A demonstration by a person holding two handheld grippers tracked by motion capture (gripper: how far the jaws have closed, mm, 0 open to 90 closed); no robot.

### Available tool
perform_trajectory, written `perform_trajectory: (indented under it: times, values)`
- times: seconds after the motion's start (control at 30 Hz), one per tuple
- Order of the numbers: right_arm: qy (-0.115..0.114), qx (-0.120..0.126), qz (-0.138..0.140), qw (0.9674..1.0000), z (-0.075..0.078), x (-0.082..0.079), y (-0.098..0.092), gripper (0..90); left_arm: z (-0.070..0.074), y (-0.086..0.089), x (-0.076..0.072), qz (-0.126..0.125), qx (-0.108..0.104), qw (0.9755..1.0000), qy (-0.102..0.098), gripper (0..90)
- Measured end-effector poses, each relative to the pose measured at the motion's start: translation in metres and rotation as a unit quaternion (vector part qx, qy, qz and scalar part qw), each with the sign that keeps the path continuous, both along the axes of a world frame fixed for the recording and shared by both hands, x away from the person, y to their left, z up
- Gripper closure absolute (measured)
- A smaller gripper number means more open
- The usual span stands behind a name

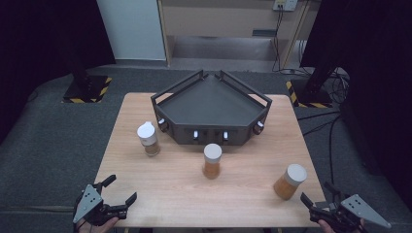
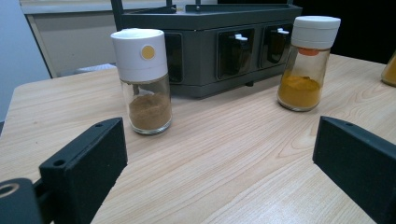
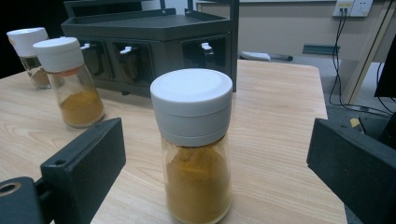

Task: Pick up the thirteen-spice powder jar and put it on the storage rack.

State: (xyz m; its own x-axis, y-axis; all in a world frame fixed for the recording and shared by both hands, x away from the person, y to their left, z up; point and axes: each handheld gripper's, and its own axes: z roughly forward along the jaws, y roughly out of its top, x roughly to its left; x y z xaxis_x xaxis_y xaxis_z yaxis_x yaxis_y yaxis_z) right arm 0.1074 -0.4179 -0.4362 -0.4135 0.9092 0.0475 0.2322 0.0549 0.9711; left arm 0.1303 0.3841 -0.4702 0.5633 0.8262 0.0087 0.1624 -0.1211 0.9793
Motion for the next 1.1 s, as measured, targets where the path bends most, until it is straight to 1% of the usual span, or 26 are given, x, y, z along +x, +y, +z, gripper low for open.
perform_trajectory:
  times: [0.2, 0.4, 0.43, 0.5, 0.53, 0.57, 0.67, 0.73, 0.8, 0.97, 1.1]
  values:
    - [0.001, 0.002, 0.001, 1.0000, -0.0005, 0.0003, -0.0007, 4.4, 0.0006, -0.0008, 0.0003, 0.002, 0.002, 1.0000, 0.000, 2.0]
    - [0.002, 0.004, 0.004, 1.0000, -0.0021, 0.0026, -0.0016, 4.3, -0.0003, -0.0004, 0.0009, 0.002, -0.002, 1.0000, 0.001, 2.3]
    - [0.000, -0.001, 0.006, 1.0000, -0.0014, 0.0014, -0.0014, 4.3, -0.0003, -0.0002, 0.0009, 0.001, -0.002, 1.0000, 0.001, 2.3]
    - [0.000, 0.001, 0.007, 1.0000, -0.0009, 0.0005, -0.0015, 4.3, 0.0000, -0.0002, 0.0006, -0.002, 0.002, 1.0000, -0.001, 2.4]
    - [-0.007, 0.001, 0.008, 0.9999, -0.0010, -0.0003, -0.0016, 4.5, 0.0002, 0.0000, 0.0004, -0.003, 0.003, 1.0000, -0.001, 2.5]
    - [-0.007, -0.001, 0.008, 0.9999, -0.0009, -0.0002, -0.0009, 4.4, -0.0004, 0.0011, 0.0008, -0.006, -0.003, 1.0000, -0.002, 2.5]
    - [-0.004, 0.000, 0.008, 1.0000, -0.0009, 0.0003, -0.0006, 4.4, -0.0004, 0.0017, 0.0008, -0.009, -0.003, 1.0000, -0.002, 2.5]
    - [-0.006, 0.001, 0.008, 1.0000, -0.0012, 0.0001, -0.0010, 4.3, -0.0005, 0.0022, 0.0008, -0.011, -0.005, 0.9999, -0.002, 2.5]
    - [-0.007, -0.001, 0.010, 0.9999, -0.0010, 0.0001, -0.0011, 4.4, 0.0003, 0.0020, 0.0009, -0.015, -0.003, 0.9999, -0.002, 2.5]
    - [-0.004, -0.002, 0.015, 0.9999, -0.0004, 0.0013, -0.0003, 4.5, -0.0001, 0.0037, 0.0017, -0.020, -0.011, 0.9997, 0.001, 2.7]
    - [-0.006, -0.003, 0.015, 0.9999, -0.0013, 0.0021, -0.0007, 4.6, 0.0015, 0.0029, 0.0021, -0.022, -0.008, 0.9997, 0.002, 2.6]
